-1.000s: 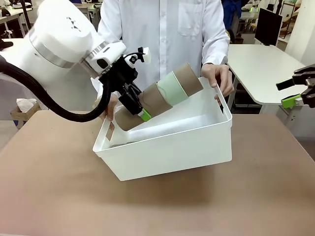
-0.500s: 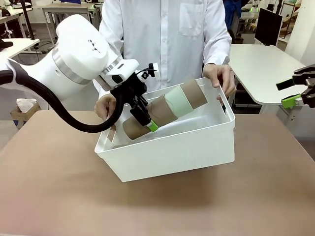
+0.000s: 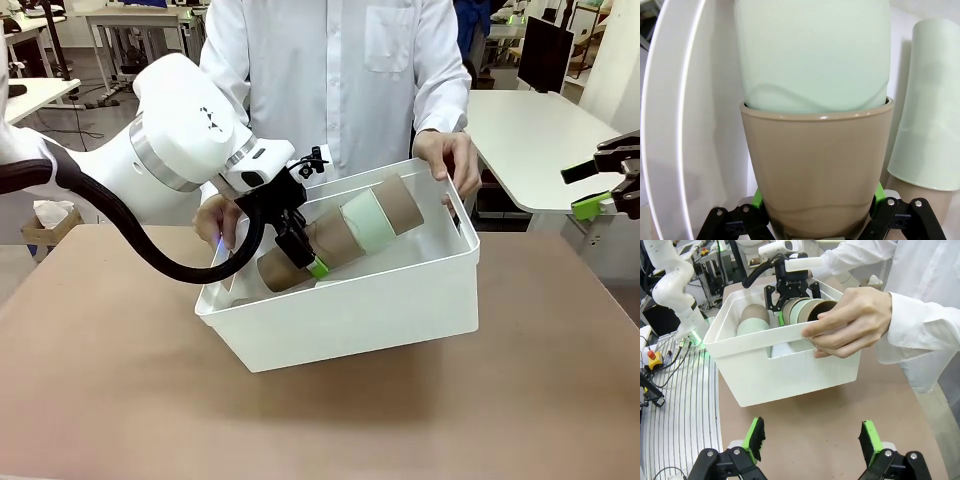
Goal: Stack the cups and store them in the basket.
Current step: Place the stack of Reusable plastic cups into the Pantry Basket.
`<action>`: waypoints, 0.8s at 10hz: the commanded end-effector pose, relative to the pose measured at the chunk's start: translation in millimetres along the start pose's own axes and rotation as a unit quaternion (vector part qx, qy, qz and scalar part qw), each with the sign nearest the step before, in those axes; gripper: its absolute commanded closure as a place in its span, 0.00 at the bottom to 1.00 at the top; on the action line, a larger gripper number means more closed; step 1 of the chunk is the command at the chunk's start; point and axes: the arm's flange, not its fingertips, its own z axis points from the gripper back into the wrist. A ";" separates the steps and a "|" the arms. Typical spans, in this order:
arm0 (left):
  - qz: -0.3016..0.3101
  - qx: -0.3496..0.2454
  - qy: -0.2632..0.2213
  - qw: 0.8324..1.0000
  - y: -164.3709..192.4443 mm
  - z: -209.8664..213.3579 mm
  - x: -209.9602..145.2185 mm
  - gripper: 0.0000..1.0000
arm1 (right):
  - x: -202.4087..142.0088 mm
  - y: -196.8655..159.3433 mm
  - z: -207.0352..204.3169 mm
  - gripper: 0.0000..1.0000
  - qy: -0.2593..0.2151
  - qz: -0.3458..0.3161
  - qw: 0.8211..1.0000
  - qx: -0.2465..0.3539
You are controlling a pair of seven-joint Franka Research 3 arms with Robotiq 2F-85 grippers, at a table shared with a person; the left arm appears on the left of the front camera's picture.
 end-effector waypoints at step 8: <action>-0.016 0.007 0.032 0.999 0.0 -8.8 -4.8 0.00 | 3.2 -1.8 0.4 0.00 -0.011 -0.004 1.000 0.000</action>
